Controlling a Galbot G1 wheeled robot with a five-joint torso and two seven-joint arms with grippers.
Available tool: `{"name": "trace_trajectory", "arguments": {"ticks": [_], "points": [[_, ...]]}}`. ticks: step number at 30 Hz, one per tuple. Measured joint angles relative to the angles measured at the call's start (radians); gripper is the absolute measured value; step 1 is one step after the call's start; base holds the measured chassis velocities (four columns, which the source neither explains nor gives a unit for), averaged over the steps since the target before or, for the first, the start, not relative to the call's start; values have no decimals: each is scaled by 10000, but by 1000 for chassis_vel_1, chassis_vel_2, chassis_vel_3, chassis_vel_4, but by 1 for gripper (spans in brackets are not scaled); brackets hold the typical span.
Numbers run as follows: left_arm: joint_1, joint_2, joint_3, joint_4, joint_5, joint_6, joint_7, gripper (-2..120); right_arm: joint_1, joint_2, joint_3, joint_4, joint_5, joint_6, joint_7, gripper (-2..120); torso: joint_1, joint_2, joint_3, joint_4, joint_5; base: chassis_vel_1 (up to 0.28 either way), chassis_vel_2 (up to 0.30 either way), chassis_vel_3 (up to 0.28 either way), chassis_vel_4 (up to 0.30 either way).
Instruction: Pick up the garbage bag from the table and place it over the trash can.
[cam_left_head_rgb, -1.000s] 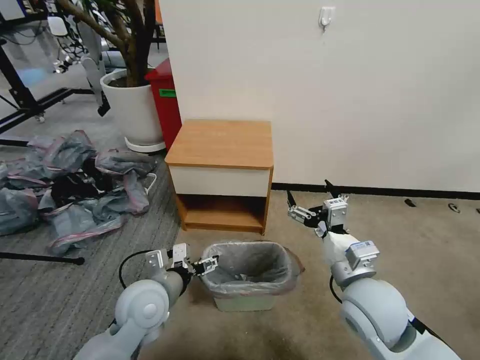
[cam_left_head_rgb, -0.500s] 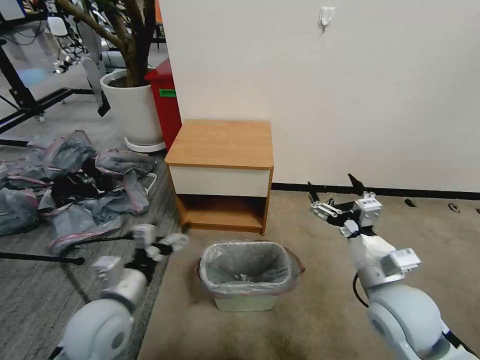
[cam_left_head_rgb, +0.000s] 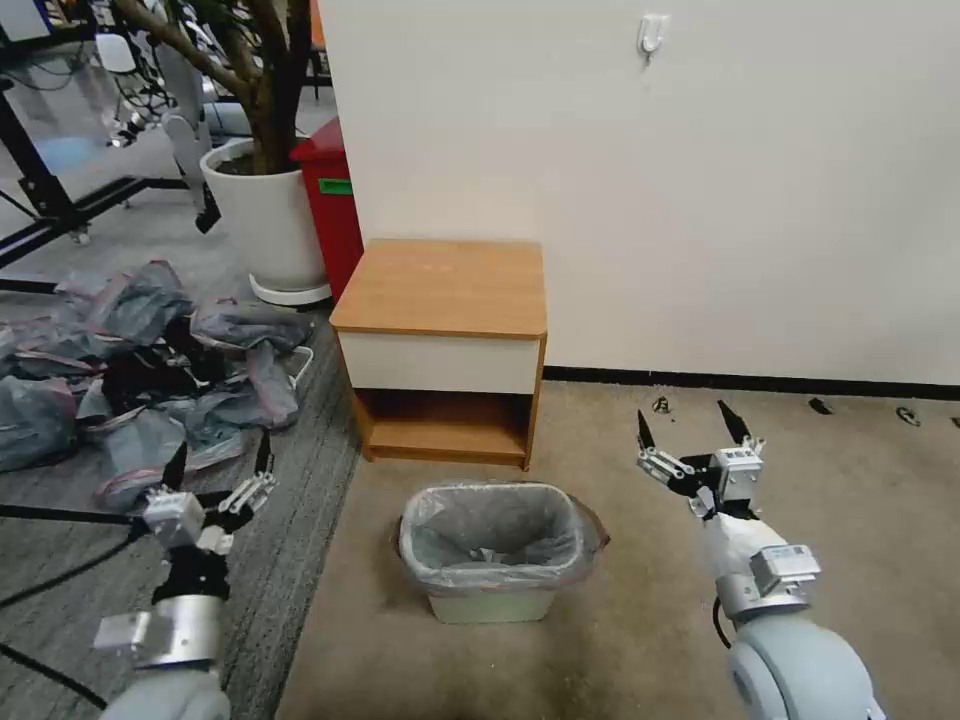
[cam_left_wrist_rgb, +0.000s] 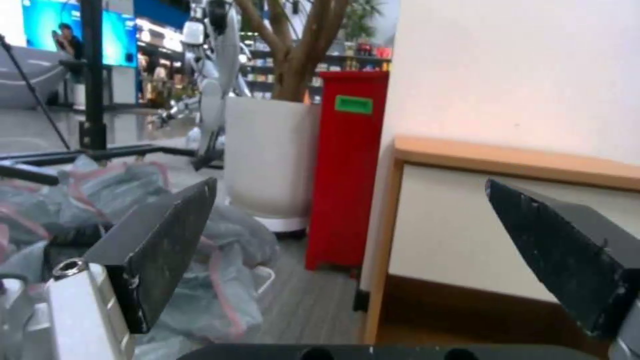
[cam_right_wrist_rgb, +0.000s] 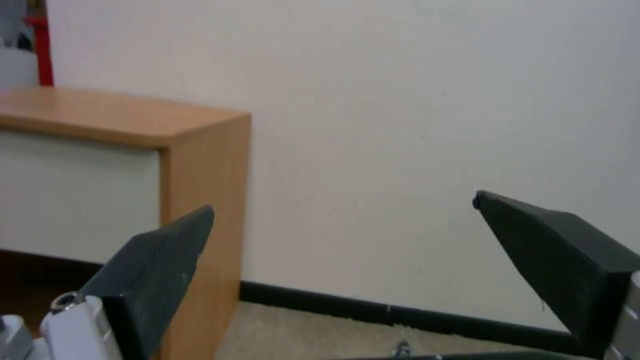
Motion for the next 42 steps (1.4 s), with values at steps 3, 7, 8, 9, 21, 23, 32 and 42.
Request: {"name": "trace_trajectory", "arguments": {"ticks": [3, 7, 8, 9, 21, 23, 32, 42], "points": [[-120, -284, 75, 325, 221, -266, 239, 100, -12, 144, 129, -211, -172, -17, -151, 100, 0, 0, 0, -1, 1, 0, 0, 0, 0], [-238, -482, 113, 628, 299, -400, 421, 100, -29, 319, 186, -465, -637, -124, 9, 100, 0, 0, 0, -1, 2, 0, 0, 0, 0], [-249, -505, 117, 692, 299, -419, 461, 100, -29, 357, 190, -496, -701, -164, 61, 100, 0, 0, 0, -1, 1, 0, 0, 0, 0], [-247, -512, 122, 743, 299, -427, 510, 100, -32, 375, 191, -505, -720, -197, 87, 100, 0, 0, 0, 0, 1, 0, 0, 0, 0], [-361, -482, 198, 1178, 288, -556, 640, 100, -175, 466, -163, -987, -28, 488, -831, 100, 0, 0, 0, 0, 0, 0, 0, 0, 0], [-358, -477, 207, 1182, 286, -556, 644, 100, -171, 471, -159, -1048, 17, 534, -937, 100, 0, 0, 0, -1, 1, 0, 0, 0, 0], [-347, -475, 270, 1258, 285, -572, 645, 100, -166, 439, -164, -1122, 191, 526, -998, 100, 0, 0, 0, 0, -1, 0, 0, 0, 0], [-344, -472, 275, 1258, 279, -572, 644, 100, -166, 431, -165, -1122, 193, 511, -994, 100, 0, 0, 0, 0, 0, 0, 0, 0, 0]]}}
